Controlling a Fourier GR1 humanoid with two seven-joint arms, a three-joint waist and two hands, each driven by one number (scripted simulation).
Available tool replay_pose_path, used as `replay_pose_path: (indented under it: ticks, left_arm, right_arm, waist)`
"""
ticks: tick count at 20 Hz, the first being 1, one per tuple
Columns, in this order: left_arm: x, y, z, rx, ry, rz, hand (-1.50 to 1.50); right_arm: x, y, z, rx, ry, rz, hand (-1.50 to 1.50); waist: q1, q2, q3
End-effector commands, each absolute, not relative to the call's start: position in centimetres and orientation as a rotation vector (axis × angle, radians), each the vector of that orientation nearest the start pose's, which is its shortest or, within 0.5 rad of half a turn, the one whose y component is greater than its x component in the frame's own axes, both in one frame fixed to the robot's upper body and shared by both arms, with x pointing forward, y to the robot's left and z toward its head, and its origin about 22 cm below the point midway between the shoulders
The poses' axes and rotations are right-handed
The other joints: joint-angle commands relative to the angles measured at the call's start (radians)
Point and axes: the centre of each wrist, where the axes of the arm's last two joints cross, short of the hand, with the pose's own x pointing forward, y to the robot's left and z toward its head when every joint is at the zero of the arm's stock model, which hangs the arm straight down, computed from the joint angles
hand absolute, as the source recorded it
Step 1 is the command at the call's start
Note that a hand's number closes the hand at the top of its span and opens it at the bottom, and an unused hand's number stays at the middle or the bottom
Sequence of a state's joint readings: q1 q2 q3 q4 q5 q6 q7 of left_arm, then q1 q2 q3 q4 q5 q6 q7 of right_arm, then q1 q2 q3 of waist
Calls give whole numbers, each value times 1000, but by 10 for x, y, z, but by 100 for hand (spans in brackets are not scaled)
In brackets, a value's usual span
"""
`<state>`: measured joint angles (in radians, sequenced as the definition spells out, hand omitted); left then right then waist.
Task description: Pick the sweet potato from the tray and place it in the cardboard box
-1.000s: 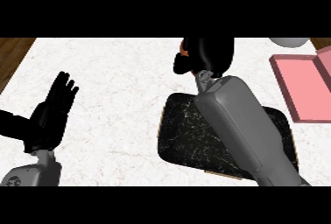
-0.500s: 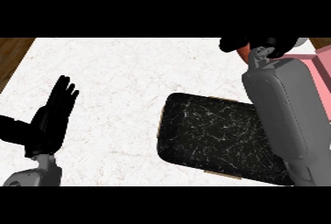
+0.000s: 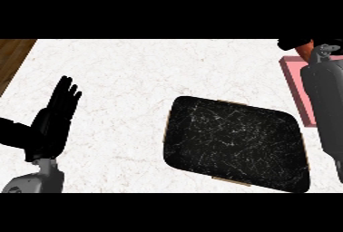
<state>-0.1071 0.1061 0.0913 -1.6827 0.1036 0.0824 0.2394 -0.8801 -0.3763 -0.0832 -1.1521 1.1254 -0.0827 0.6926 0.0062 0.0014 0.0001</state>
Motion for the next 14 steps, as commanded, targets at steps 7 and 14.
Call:
replay_pose_path:
  ticks: [7,14]
  left_arm:
    - [275,237,63,35,-1561,107,0]
    - [268,253,59,61,-1544,78,0]
  right_arm:
    - [426,-330,164,-1536,-1107,470,150]
    - [422,-376,140,-1375,-646,721,-150]
  waist:
    - [9,6,1]
    - [24,14,0]
